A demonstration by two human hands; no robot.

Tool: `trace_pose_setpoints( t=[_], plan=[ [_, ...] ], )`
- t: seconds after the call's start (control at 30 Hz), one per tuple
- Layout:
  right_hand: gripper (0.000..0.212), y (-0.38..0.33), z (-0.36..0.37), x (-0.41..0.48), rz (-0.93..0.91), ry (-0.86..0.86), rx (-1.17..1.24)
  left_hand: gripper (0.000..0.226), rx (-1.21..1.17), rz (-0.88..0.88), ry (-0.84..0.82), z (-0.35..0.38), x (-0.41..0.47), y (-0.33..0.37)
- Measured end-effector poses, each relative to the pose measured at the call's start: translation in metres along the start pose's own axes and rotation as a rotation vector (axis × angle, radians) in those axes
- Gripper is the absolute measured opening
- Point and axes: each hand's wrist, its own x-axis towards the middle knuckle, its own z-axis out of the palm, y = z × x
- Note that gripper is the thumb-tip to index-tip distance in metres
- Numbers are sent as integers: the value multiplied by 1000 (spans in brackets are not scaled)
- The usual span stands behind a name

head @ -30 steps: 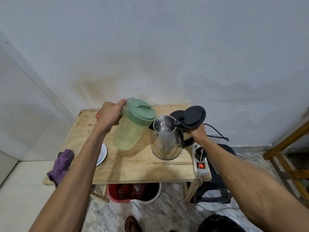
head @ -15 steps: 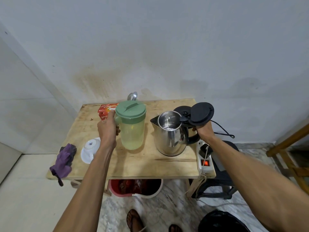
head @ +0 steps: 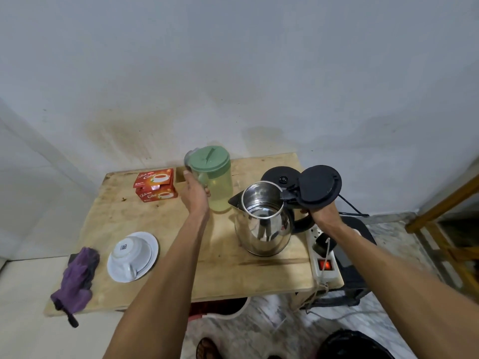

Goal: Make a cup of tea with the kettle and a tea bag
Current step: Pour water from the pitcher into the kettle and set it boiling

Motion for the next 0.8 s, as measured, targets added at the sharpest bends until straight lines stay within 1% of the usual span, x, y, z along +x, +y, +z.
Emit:
trace_pose_setpoints(
  t=[0.17, 0.33, 0.5, 0.6, 0.63, 0.73, 0.8],
  plan=[
    [14, 2, 0, 1, -34, -6, -6, 55, 61, -52, 36, 23, 31, -17],
    [13, 0, 2, -1, -16, -5, -9, 59, 73, -17, 50, 35, 46, -23],
    [14, 0, 3, -1, 4, 12, 16, 56, 56, -43, 73, 40, 50, -27],
    [12, 2, 2, -1, 31, 22, -6, 46, 85, -41, 81, 41, 47, -30],
    [11, 1, 2, -2, 35, 20, -28, 47, 91, -46, 77, 40, 47, -32],
    [28, 2, 1, 0, 30, 7, -77, 58, 163, -77, 45, 31, 46, -33],
    [30, -2, 2, -2, 23, 13, -71, 63, 262, -88, 12, 24, 47, -27]
  ],
)
